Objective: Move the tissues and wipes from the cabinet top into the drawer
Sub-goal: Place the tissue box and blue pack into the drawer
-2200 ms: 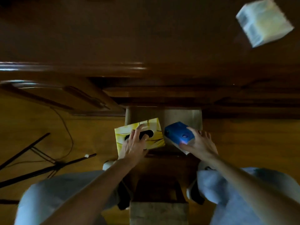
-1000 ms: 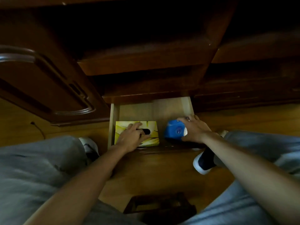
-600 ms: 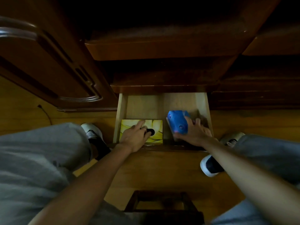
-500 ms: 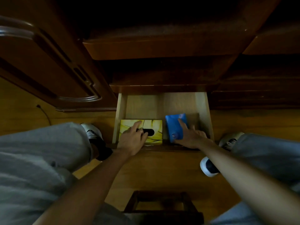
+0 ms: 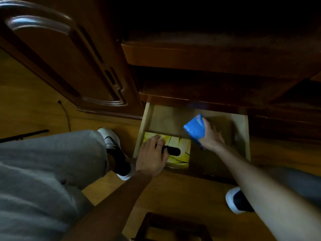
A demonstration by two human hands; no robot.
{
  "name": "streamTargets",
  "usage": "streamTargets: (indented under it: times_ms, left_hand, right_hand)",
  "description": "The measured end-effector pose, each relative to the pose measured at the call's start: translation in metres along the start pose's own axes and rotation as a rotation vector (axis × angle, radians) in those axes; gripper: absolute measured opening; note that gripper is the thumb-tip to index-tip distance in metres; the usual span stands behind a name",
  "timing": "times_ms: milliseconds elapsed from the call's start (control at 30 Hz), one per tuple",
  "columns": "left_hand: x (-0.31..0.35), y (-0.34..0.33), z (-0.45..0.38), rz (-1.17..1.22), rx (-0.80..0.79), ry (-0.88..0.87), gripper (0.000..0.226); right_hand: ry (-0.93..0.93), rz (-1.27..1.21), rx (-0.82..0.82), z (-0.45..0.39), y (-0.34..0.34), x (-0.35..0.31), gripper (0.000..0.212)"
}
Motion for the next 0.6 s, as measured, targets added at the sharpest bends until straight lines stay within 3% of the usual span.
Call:
streamTargets:
  times_ms: [133, 367, 433, 533, 600]
  left_hand:
    - [-0.019, 0.004, -0.004, -0.03, 0.105, 0.176, 0.04]
    - [-0.022, 0.0, -0.008, 0.039, -0.021, 0.274, 0.061]
    - [-0.019, 0.001, -0.008, 0.01, -0.041, 0.25, 0.063]
    - [-0.022, 0.001, -0.003, -0.049, -0.112, 0.214, 0.064]
    - [-0.017, 0.004, -0.014, -0.05, -0.111, 0.24, 0.065]
  right_hand:
    - [0.219, -0.038, -0.108, -0.042, -0.033, -0.056, 0.085]
    - [0.414, -0.033, -0.276, -0.064, -0.083, -0.121, 0.077]
    - [0.378, -0.17, -0.212, -0.064, -0.069, -0.106, 0.074]
    - [0.194, -0.294, 0.077, -0.06, -0.047, -0.073, 0.064]
    - [0.086, -0.345, 0.016, -0.062, -0.041, -0.071, 0.065]
Point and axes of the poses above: each hand's wrist, its own z-axis away from the middle knuckle, its own y-axis out of the back of the hand, x = y × z, the point moved 4 cm from there along -z, towards the middle knuckle, and after that the axes turned 14 degrees about y, right-handed, at the moved point
